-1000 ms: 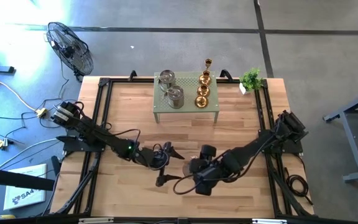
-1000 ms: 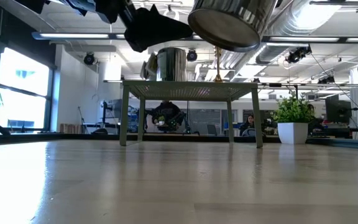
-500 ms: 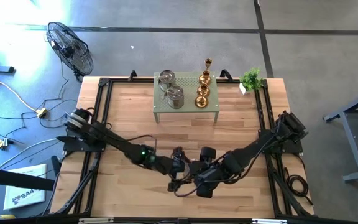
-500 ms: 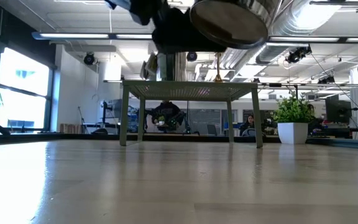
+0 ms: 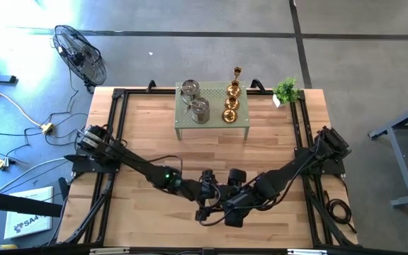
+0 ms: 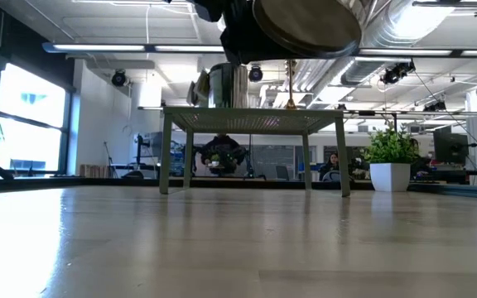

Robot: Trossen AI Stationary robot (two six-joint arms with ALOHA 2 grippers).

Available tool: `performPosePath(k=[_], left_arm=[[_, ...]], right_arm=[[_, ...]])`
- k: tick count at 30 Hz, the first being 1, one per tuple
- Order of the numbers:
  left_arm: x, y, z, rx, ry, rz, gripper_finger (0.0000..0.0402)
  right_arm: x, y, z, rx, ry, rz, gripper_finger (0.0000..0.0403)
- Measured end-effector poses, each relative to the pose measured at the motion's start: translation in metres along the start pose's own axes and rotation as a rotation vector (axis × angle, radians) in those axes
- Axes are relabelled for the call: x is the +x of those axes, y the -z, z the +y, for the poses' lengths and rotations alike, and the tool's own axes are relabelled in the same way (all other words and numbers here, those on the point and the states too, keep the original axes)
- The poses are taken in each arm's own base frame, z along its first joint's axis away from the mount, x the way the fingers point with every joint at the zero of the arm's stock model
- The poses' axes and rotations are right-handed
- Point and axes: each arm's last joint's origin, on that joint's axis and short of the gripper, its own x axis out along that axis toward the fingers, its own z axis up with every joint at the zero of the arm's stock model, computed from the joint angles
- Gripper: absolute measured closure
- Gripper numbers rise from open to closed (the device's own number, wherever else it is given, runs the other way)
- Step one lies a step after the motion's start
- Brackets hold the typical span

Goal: Pick & Place candle stick holders
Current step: Put the silver scented candle on the shelf

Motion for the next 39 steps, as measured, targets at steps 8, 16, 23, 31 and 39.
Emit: performPosePath(k=[8, 16, 23, 31, 39], left_arm=[[0.002, 0.001, 0.000, 0.004, 0.011, -0.002, 0.0046], [0.006, 0.004, -0.001, 0.003, 0.000, -0.008, 0.0046], [0.006, 0.006, -0.001, -0.006, 0.006, 0.006, 0.0046], [0.006, 0.007, -0.002, 0.003, 0.045, 0.018, 0.0046], [0.006, 0.007, -0.002, -0.004, 0.048, 0.023, 0.0046]], right_arm=[[0.000, 0.000, 0.000, 0.002, -0.005, -0.002, 0.0062], [0.001, 0.000, 0.001, -0.003, -0.009, 0.004, 0.0061], [-0.005, -0.001, 0.002, -0.008, -0.022, -0.025, 0.0013], [-0.009, 0.000, 0.013, -0.087, -0.107, -0.043, 0.0015], [-0.054, -0.001, 0.017, -0.192, -0.039, -0.285, 0.0013]])
